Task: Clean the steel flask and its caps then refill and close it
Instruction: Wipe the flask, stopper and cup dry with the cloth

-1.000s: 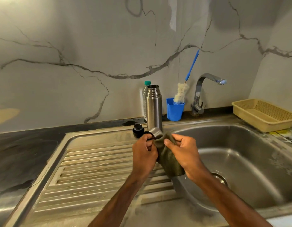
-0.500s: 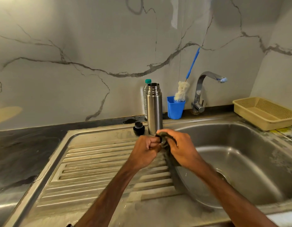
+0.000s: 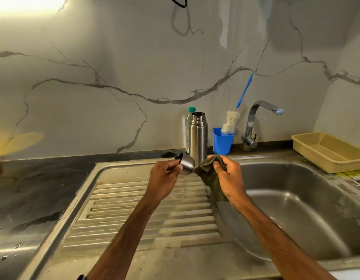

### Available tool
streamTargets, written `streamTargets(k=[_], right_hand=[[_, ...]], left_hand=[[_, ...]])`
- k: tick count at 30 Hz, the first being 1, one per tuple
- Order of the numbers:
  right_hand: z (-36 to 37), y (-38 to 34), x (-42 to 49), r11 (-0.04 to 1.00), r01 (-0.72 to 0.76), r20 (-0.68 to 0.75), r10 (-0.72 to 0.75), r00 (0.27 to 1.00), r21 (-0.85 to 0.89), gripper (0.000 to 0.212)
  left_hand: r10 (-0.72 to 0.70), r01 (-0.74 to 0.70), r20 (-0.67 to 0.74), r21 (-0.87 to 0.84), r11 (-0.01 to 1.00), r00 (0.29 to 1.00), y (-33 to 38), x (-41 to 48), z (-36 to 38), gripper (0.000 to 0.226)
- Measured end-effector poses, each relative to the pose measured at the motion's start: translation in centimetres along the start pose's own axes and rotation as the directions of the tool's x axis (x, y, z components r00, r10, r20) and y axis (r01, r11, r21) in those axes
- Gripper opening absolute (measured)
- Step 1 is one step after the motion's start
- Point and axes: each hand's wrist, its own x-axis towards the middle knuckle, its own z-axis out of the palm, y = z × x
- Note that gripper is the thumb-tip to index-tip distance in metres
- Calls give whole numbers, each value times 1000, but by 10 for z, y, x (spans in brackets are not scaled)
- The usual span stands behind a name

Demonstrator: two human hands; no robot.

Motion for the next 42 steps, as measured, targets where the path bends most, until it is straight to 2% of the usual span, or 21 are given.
streamTargets(k=[3,8,11,15,19,24,27,31,34,36,39,42], right_hand=[[15,-9,5,999,-3,-23,4,1000,54,22],[30,-7,1,999,20,-122,-15,992,38,21],[30,-3,0,999,40,-142,-40,989,-2,20],[20,-1,4,999,47,-158,-47,986,-1,21],[9,-1,5,998,65,-112,-65,992,1,24],[5,2,10,992,113,-62,-116,991,-60,23],[4,5,11,988,121,-75,-129,989,-100,26],[1,2,10,982,136,-89,-149,985,-134,25],[-5,2,9,976,141,-86,-157,984,-168,25],[-11,0,8,973,128,-87,-147,985,-192,27],[-27,-7,7,955,127,-90,-156,984,-270,27],[-54,-15,8,927,99,-133,-157,979,-363,28]], left_hand=[[-41,46,-101,45,998,994,-11,-4,-15,21],[-142,169,-138,208,964,980,-44,2,-29,24],[-141,181,-136,347,920,981,-52,13,-26,28],[-139,174,-111,424,889,984,-60,26,-21,24],[-145,156,-60,460,874,988,-66,34,-11,20],[-147,169,-85,488,856,986,-73,35,-5,29],[-148,156,-55,472,867,987,-76,35,-2,32],[-201,184,-14,465,866,980,-78,31,1,49],[-243,233,-36,455,859,969,-68,18,4,57],[-181,193,-70,430,882,981,-54,5,6,52],[-24,66,-108,415,908,994,-21,-13,15,28],[118,-69,-109,377,924,987,22,-23,32,14]])
